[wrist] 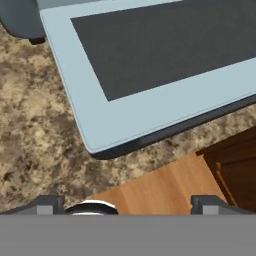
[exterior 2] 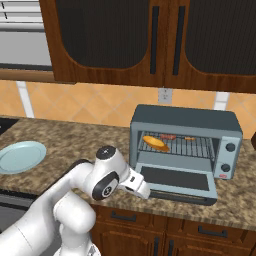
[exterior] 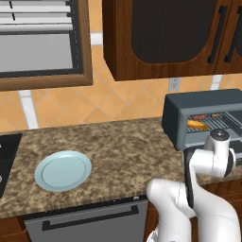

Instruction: Pick up the kebab skewer and baguette bread, and place them inside the toaster oven. Close the toaster oven door and start by setting the timer.

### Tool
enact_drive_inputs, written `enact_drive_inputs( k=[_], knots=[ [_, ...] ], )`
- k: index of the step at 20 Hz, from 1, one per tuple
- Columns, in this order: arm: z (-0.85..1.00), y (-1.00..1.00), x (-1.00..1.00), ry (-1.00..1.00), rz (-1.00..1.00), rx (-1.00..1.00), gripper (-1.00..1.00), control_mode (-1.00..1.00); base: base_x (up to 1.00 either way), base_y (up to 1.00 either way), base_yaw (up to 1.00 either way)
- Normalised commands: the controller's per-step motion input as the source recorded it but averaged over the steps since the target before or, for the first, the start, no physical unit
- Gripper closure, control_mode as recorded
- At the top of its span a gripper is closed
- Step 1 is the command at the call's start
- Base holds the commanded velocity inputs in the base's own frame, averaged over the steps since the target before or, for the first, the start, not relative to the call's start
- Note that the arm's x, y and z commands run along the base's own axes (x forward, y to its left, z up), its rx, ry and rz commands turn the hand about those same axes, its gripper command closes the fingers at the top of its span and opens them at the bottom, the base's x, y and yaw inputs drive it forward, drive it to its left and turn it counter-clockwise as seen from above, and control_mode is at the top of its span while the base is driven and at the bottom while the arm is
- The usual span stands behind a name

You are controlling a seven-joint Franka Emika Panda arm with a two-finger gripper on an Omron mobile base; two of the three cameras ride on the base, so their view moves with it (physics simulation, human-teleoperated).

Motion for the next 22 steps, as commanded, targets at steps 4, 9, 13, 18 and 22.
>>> enact_drive_inputs(
  k=[4,9,13,18,22],
  knots=[
    [-0.37,-0.07,0.36,0.05,-0.02,0.0,-1.0,-1.0,0.0,0.0,0.0],
    [-0.42,0.03,0.17,0.02,0.0,0.0,-1.0,-1.0,0.0,0.0,0.0],
    [-0.39,0.01,0.15,0.0,0.0,0.01,-1.0,-1.0,0.0,0.0,0.0],
    [-0.39,0.04,0.19,0.0,0.0,0.0,-1.0,-1.0,0.0,0.0,0.0],
    [-0.32,0.08,0.03,-0.01,0.0,0.0,-1.0,-1.0,0.0,0.0,0.0]
  ],
)
